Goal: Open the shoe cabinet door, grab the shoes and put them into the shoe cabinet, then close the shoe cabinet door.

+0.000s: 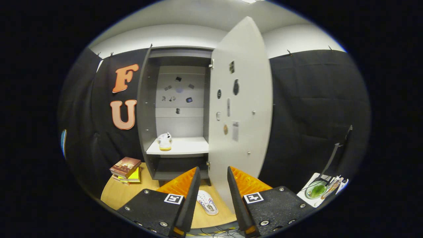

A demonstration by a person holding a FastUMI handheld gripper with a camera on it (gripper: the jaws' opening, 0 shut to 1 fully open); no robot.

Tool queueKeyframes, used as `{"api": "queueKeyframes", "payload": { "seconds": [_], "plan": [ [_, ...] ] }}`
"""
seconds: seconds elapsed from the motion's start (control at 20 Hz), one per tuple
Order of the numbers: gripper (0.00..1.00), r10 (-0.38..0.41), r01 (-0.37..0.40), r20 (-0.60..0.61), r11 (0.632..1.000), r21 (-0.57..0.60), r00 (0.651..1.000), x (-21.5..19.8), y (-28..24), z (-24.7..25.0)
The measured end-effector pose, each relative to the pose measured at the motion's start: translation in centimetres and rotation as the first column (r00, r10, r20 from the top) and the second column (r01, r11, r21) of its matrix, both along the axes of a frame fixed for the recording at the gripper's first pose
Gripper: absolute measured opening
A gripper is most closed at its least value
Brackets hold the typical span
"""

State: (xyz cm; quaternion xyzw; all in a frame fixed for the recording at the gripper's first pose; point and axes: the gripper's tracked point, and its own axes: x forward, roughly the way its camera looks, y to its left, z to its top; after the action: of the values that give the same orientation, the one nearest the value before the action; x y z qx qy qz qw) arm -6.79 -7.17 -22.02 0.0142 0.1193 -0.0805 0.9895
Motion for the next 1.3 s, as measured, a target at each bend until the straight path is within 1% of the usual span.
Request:
{"api": "queueKeyframes", "payload": {
  "seconds": [0.05,0.15,0.2,0.25,0.3,0.4,0.5,0.6,0.7,0.75,0.8,0.9,0.95,1.0,1.05,1.1,1.15,1.2,1.25,1.3],
  "plan": [
    [0.53,0.027,-0.027,-0.017,1.0,-0.004,0.999,0.7,1.2,-1.2],
    [0.58,0.073,-0.073,-0.07,0.997,-0.005,0.995,2.1,2.9,-4.4],
    [0.63,0.093,-0.093,-0.091,0.996,0.006,0.991,2.8,3.5,-5.8],
    [0.66,0.105,-0.104,-0.115,0.994,0.014,0.988,3.6,3.8,-7.6],
    [0.71,0.106,-0.105,-0.144,0.994,0.014,0.984,4.4,3.6,-9.6],
    [0.76,0.098,-0.098,-0.215,0.995,0.011,0.972,5.7,2.9,-14.2],
    [0.76,0.099,-0.098,-0.285,0.995,0.019,0.953,6.9,2.4,-18.8],
    [0.78,0.101,-0.103,-0.351,0.995,0.014,0.931,8.3,1.9,-23.9],
    [0.81,0.147,-0.131,-0.422,0.989,0.067,0.894,9.3,2.6,-28.3],
    [0.82,0.163,-0.134,-0.448,0.986,0.095,0.879,10.0,2.9,-30.3],
    [0.84,0.169,-0.135,-0.471,0.985,0.106,0.866,10.7,2.9,-32.1],
    [0.85,0.166,-0.143,-0.524,0.986,0.086,0.835,12.0,2.6,-35.9],
    [0.84,0.163,-0.15,-0.555,0.986,0.068,0.816,12.2,2.6,-37.6],
    [0.82,0.164,-0.165,-0.577,0.985,0.051,0.8,12.3,2.5,-39.0],
    [0.76,0.161,-0.179,-0.599,0.983,0.031,0.784,12.5,2.3,-40.2],
    [0.68,0.154,-0.188,-0.62,0.982,0.011,0.769,12.5,2.1,-41.2],
    [0.64,0.143,-0.189,-0.638,0.982,-0.005,0.757,12.6,1.8,-42.1],
    [0.56,0.129,-0.186,-0.651,0.982,-0.019,0.748,12.5,1.5,-42.9],
    [0.53,0.113,-0.182,-0.669,0.983,-0.034,0.735,12.2,1.0,-43.9],
    [0.49,0.126,-0.186,-0.673,0.982,-0.017,0.729,11.9,1.2,-44.5]
  ]
}}
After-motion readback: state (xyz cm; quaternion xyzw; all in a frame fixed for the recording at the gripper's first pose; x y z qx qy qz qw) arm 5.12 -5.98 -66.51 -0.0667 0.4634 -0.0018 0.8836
